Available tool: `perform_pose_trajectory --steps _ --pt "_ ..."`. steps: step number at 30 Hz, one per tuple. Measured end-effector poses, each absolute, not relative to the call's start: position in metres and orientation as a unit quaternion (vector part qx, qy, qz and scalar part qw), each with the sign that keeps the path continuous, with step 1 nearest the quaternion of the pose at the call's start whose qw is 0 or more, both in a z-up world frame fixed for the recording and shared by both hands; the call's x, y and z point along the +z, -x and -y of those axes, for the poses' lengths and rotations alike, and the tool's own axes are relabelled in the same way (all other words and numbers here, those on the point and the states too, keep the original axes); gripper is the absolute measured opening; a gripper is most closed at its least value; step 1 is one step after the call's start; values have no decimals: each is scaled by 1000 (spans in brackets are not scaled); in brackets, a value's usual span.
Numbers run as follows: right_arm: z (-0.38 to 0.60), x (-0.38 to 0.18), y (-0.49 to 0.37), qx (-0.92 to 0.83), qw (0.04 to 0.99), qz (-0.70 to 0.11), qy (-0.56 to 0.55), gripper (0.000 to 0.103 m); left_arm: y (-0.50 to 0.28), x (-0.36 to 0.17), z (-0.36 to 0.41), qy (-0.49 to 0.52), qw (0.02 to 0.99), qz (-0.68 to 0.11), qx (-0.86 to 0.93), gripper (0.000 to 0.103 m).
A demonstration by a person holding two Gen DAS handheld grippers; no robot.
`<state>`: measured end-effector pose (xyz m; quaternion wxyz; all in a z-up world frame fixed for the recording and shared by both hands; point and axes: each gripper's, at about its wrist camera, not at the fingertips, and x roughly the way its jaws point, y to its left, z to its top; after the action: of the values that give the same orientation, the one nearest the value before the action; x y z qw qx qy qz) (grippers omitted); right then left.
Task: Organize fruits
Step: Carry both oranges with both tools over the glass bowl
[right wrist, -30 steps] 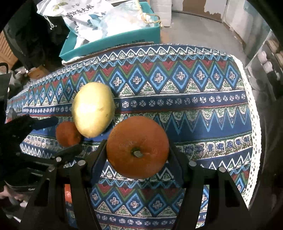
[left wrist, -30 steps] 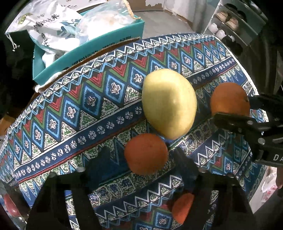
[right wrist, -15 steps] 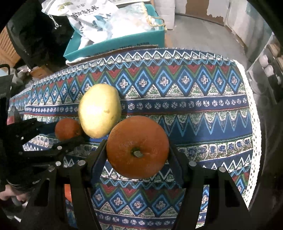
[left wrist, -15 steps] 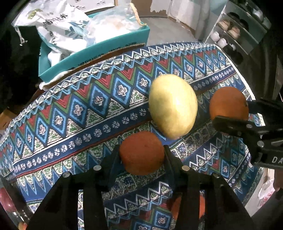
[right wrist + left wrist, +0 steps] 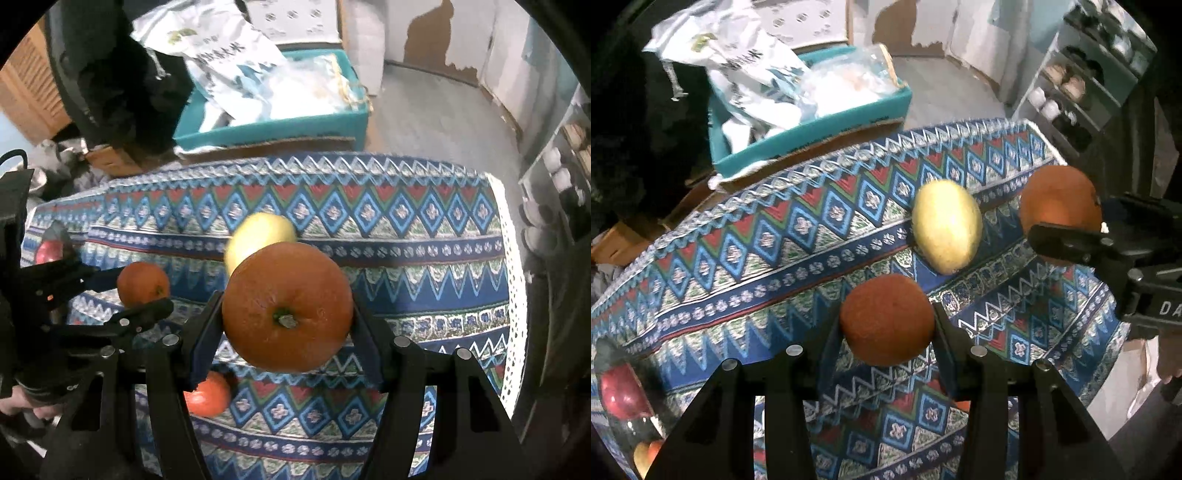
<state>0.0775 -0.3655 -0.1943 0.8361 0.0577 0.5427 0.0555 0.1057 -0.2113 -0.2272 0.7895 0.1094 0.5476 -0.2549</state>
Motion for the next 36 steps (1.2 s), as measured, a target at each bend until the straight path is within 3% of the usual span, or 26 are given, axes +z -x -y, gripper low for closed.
perform_pose_trajectory --steps 36 --pt "221 -111 -65 207 855 -475 -22 65 -54 -140 51 -51 840 -510 -179 47"
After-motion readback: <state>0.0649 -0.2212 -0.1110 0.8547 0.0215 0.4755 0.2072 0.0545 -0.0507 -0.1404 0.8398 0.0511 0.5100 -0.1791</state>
